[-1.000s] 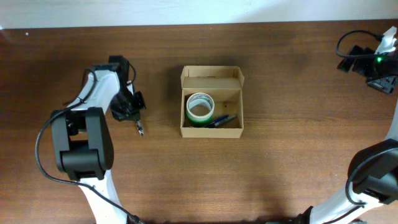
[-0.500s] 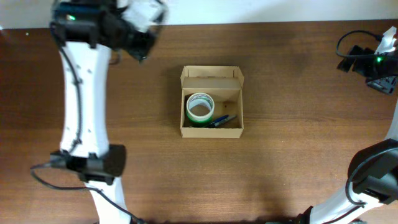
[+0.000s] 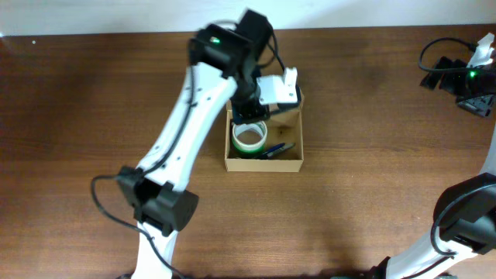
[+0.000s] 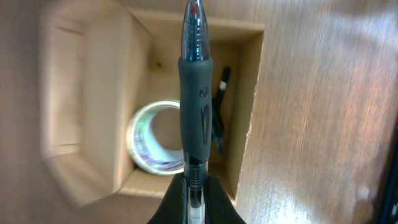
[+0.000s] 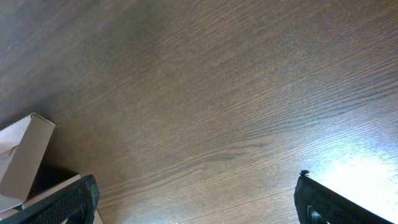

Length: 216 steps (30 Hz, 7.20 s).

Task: Pack container
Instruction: 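Carry the grey pen right and lower it into the box, then release the grey pen and lift the left gripper out of the box, then bring both grippers to the box lid flaps on either side, then swing the lid over with both grippers to close the box, then press down on the closed lid with both grippers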

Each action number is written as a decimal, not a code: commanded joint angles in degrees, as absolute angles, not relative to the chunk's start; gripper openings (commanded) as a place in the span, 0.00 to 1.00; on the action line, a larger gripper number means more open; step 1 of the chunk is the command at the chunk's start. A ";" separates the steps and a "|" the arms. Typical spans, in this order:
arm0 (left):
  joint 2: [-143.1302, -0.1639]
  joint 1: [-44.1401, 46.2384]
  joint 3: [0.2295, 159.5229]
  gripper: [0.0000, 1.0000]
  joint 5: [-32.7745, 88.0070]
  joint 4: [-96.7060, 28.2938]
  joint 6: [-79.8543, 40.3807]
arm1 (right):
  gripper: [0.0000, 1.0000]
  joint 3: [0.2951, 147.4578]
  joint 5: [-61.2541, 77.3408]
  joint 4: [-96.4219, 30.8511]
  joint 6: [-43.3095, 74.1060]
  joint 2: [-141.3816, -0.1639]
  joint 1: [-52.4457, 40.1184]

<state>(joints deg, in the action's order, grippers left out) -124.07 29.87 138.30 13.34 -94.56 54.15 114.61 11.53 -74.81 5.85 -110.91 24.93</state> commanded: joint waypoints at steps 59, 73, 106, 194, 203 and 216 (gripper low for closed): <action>-110.52 -9.93 134.91 0.51 15.81 -82.67 15.92 | 0.66 114.41 20.27 -70.28 8.01 -111.11 24.77; -134.96 -10.70 134.89 0.02 41.91 -80.16 14.15 | 0.04 114.41 31.68 -70.39 8.03 -120.53 13.43; -157.56 4.23 134.89 0.02 62.06 -64.86 7.14 | 0.04 114.41 60.20 -57.93 4.71 -144.70 -0.69; -83.74 16.80 73.30 0.14 15.38 -53.06 15.66 | 0.04 114.17 13.32 -85.06 -2.85 -110.32 -23.59; -91.68 16.88 72.18 0.14 20.25 -46.89 14.17 | 0.04 104.07 10.22 -75.77 3.01 -110.41 -23.62; -97.71 17.12 72.14 0.13 21.47 -47.09 14.15 | 0.04 89.41 10.46 -68.58 3.73 -110.41 -23.59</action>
